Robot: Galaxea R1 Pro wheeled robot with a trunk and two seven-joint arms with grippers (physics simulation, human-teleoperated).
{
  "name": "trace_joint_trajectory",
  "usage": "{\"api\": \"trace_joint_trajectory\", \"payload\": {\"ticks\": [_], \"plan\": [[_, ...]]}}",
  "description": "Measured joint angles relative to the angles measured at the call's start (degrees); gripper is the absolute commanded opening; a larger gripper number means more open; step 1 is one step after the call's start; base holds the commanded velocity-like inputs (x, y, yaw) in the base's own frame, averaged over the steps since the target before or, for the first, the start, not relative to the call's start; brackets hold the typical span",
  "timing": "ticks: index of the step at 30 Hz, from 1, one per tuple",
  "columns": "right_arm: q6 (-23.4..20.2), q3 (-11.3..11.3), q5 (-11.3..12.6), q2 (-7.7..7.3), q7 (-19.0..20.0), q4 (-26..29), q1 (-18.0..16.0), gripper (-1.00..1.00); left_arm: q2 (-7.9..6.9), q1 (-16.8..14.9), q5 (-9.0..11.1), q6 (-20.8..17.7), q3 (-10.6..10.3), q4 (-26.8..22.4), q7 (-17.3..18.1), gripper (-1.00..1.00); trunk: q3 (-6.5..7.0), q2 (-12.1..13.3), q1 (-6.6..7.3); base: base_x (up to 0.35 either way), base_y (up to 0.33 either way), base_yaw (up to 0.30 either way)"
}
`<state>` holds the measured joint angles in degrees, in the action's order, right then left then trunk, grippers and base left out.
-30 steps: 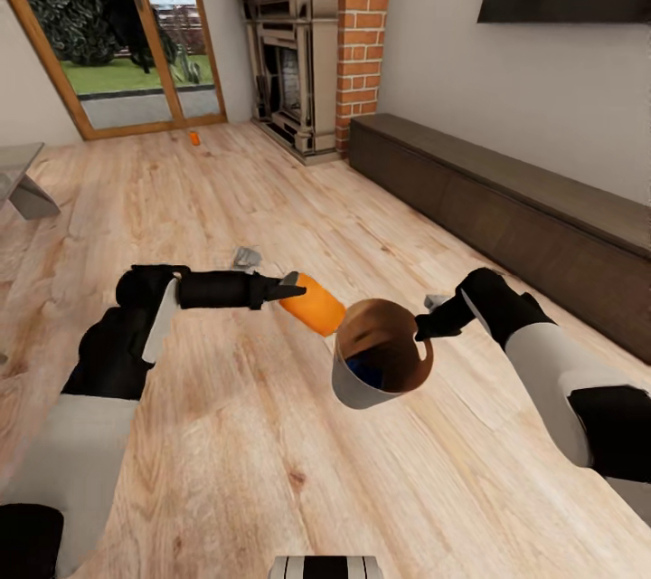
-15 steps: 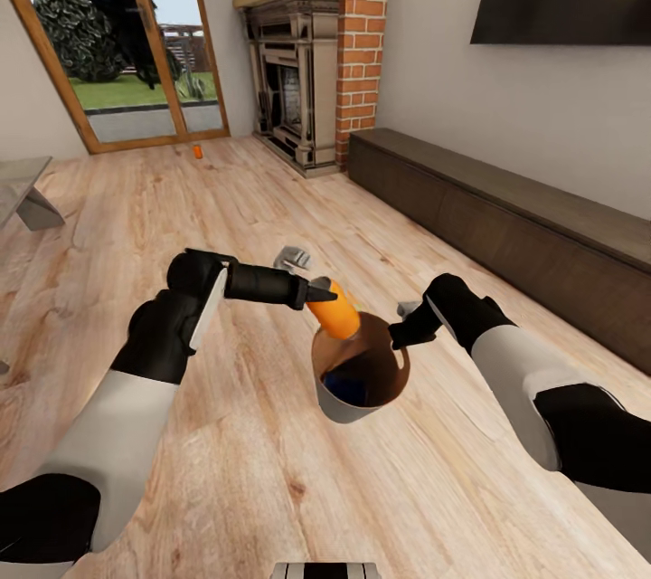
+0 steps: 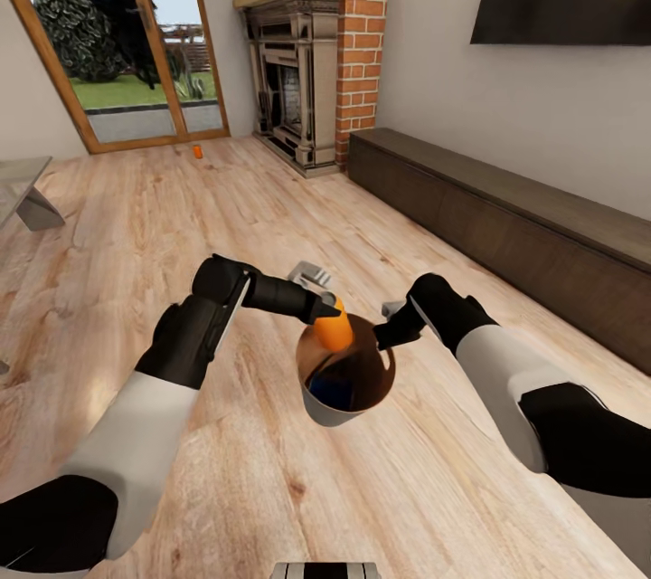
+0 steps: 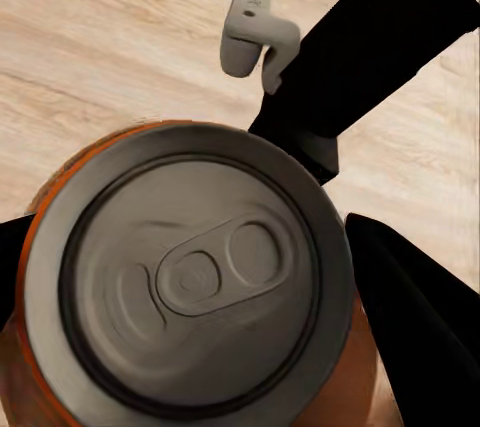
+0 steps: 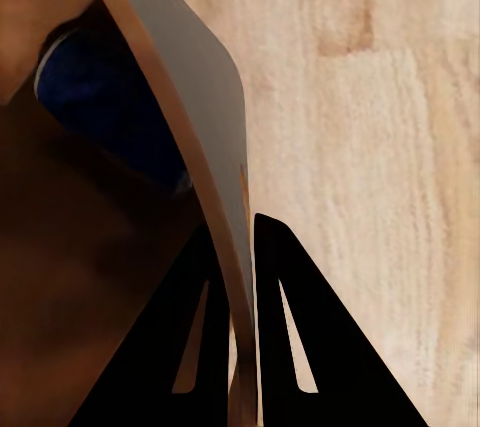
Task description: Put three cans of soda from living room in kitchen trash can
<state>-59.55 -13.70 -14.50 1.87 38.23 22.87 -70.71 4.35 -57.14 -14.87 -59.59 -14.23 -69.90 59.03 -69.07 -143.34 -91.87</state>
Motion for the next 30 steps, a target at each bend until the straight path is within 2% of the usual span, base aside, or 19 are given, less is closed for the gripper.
{"api": "trace_joint_trajectory", "payload": {"ticks": [3, 8, 11, 16, 19, 23, 25, 27, 30], "plan": [[0.1, -0.2, -0.2, 0.42, -0.1, 0.0, 0.0, -1.0, 0.67, 0.0, -0.2, 0.1, -0.2, 0.1, 0.0, -1.0, 0.0, 0.0, 0.0, 0.0, 0.0, 0.0], [0.0, -0.2, 0.0, 0.55, -0.2, 0.0, 0.1, -1.0, 0.69, 0.0, -0.7, 0.3, -0.5, 0.7, -0.3, -1.0, 0.0, 0.0, 0.0, 0.0, 0.0, 0.0], [0.1, -0.2, -0.4, 0.61, -0.2, 0.0, 0.0, -1.0, 0.66, 0.0, -1.0, 1.1, -0.6, 2.9, -0.4, -1.0, 0.0, 0.0, 0.0, 0.0, 0.0, 0.0], [0.0, -0.2, 0.0, 0.66, -0.2, 0.0, -0.1, -1.0, 0.59, 0.0, -1.3, 1.5, -1.9, 6.9, -0.7, -1.0, 0.0, 0.0, 0.0, 0.0, 0.0, 0.0], [0.3, -0.5, -2.1, 1.95, -0.3, 0.0, -0.2, -1.0, 0.88, 0.1, -1.2, 3.6, -2.7, 10.1, -1.6, -1.0, 0.0, 0.0, -0.01, 0.0, 0.0, 0.0], [-0.3, -0.2, -0.1, 3.19, -0.1, 0.1, -0.2, -1.0, 1.21, 0.1, -1.2, 5.0, -3.0, 12.4, -1.9, -1.0, 0.0, 0.0, 0.0, 0.0, 0.0, 0.0], [-0.1, -0.3, -0.5, 3.56, -0.1, 0.1, -0.2, -1.0, 1.21, 0.3, -1.2, 5.9, -3.0, 13.2, -2.1, -1.0, 0.0, 0.0, 0.0, 0.0, 0.0, 0.0], [0.2, -0.5, -1.8, 4.08, -0.2, 0.0, -0.2, -1.0, 1.25, 0.6, -1.4, 8.3, -3.1, 15.0, -3.2, -1.0, 0.0, 0.0, -0.01, 0.0, 0.0, 0.0], [0.0, -0.5, -1.2, 4.42, -0.2, 0.1, -0.2, -1.0, 1.28, 0.8, -1.2, 10.2, -3.4, 18.0, -5.1, -1.0, 0.0, 0.0, 0.0, 0.0, 0.0, 0.0]]}}
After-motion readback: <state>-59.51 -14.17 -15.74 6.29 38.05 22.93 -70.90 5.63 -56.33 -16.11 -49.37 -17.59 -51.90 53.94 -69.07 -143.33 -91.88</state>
